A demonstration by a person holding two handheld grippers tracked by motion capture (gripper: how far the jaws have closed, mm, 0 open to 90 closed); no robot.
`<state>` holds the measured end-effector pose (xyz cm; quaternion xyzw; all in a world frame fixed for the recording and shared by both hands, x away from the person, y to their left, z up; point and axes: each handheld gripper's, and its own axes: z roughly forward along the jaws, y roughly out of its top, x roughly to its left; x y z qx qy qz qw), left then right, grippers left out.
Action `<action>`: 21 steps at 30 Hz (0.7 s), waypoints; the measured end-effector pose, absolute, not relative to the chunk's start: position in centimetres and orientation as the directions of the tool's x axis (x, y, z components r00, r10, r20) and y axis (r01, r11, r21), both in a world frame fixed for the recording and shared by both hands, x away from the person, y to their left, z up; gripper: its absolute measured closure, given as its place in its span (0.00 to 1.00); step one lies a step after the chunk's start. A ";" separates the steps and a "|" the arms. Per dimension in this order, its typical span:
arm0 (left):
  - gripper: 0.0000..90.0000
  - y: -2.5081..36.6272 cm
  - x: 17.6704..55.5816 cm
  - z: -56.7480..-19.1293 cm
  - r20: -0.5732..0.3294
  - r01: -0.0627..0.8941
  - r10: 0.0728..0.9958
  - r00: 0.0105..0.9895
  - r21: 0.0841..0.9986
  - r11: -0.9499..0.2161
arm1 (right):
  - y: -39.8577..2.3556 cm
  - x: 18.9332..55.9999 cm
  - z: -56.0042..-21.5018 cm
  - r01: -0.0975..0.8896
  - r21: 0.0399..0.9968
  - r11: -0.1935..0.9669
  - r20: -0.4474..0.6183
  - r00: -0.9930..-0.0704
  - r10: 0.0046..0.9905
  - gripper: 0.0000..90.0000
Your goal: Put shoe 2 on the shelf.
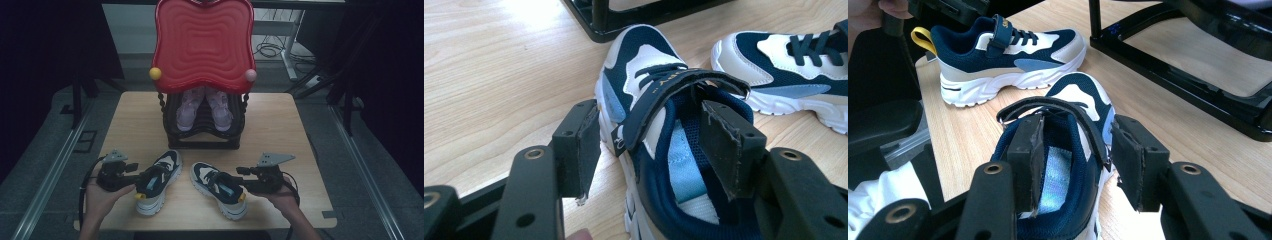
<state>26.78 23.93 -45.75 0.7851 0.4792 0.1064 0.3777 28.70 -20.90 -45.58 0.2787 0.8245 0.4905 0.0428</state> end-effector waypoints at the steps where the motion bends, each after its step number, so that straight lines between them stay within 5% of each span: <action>1: 0.47 23.8 26.9 -45.8 -0.194 0.673 0.832 0.520 0.693 -0.259 | -20.8 28.7 -45.6 0.420 0.830 0.368 0.204 -0.841 0.502 0.63; 21: 0.49 23.1 28.0 -47.0 -0.184 0.696 0.834 0.520 0.658 -0.288 | -19.7 30.4 -46.1 0.439 0.799 0.410 0.208 -0.843 0.497 0.64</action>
